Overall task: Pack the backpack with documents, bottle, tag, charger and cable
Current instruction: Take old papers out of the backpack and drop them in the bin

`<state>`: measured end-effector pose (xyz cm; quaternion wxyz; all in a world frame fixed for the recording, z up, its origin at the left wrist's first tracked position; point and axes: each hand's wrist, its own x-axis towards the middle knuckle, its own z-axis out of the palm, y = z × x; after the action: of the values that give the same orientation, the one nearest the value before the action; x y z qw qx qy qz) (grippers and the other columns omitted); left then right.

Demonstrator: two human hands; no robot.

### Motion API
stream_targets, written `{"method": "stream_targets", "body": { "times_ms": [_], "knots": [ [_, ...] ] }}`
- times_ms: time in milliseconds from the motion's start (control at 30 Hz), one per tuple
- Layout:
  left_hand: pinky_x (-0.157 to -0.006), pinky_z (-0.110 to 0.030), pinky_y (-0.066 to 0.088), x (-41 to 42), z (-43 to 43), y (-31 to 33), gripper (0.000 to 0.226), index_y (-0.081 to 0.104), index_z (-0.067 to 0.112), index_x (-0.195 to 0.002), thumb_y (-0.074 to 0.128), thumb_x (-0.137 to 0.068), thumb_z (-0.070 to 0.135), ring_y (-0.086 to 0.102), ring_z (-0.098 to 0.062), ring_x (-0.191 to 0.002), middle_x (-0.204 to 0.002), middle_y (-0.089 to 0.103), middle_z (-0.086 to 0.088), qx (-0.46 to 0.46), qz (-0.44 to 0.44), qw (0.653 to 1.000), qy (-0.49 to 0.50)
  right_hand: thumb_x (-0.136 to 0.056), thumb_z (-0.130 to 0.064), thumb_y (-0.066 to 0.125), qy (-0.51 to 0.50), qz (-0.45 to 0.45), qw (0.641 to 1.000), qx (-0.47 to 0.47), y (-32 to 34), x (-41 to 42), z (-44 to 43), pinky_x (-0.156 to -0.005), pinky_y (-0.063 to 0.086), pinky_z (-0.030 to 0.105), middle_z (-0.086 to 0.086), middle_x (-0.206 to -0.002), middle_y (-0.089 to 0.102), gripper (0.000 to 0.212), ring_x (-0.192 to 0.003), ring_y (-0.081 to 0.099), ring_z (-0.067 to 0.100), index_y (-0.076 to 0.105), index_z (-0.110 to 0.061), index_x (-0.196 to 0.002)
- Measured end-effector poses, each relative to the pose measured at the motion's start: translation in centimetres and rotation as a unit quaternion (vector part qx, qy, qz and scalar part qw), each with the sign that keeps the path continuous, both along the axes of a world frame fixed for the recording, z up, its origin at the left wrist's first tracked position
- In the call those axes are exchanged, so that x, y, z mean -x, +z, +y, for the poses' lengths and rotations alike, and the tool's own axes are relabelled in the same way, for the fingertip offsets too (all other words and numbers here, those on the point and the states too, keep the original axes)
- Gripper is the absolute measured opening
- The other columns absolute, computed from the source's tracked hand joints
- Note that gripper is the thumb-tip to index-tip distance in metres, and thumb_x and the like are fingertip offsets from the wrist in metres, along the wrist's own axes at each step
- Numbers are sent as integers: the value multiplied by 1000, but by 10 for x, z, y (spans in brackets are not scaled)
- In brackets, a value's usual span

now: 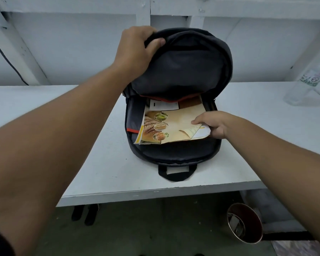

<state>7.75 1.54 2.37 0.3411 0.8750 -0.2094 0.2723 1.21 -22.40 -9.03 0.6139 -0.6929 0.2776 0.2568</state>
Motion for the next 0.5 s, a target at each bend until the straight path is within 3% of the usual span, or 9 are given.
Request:
{"method": "stream_targets", "body": {
  "times_ms": [100,233,367,500],
  "knots": [
    [-67,-24,38,4,2,-5,32,75,6,-101,59,-99,34,56,-15,-80,-90,72,-11,7,2,1000,-12,-98,1,58,-9,2,999,-33,-2,31,6,-53,61,33,18,-100,69,5,-70,74,25,60,2,-103],
    [-69,-31,41,9,4,-13,34,73,2,-98,60,-99,33,55,-17,-78,-87,69,-14,17,24,999,-19,-95,3,61,-16,-12,998,-62,-1,70,7,-77,61,43,21,-118,71,27,-96,73,32,60,3,-123],
    [-68,-33,41,22,6,-22,34,71,2,-93,60,-99,34,54,-18,-75,-82,66,-12,18,41,999,-22,-96,7,58,-28,-40,994,-93,3,110,9,-72,62,41,19,-116,74,34,-99,75,33,59,-3,-129],
    [-75,-28,48,49,7,-44,25,77,14,-106,62,-99,33,61,-15,-84,-93,73,-3,7,61,998,-25,-95,8,57,-2,-61,992,-114,7,153,4,-83,60,48,18,-118,73,38,-105,72,36,59,-6,-130]
  ]
}}
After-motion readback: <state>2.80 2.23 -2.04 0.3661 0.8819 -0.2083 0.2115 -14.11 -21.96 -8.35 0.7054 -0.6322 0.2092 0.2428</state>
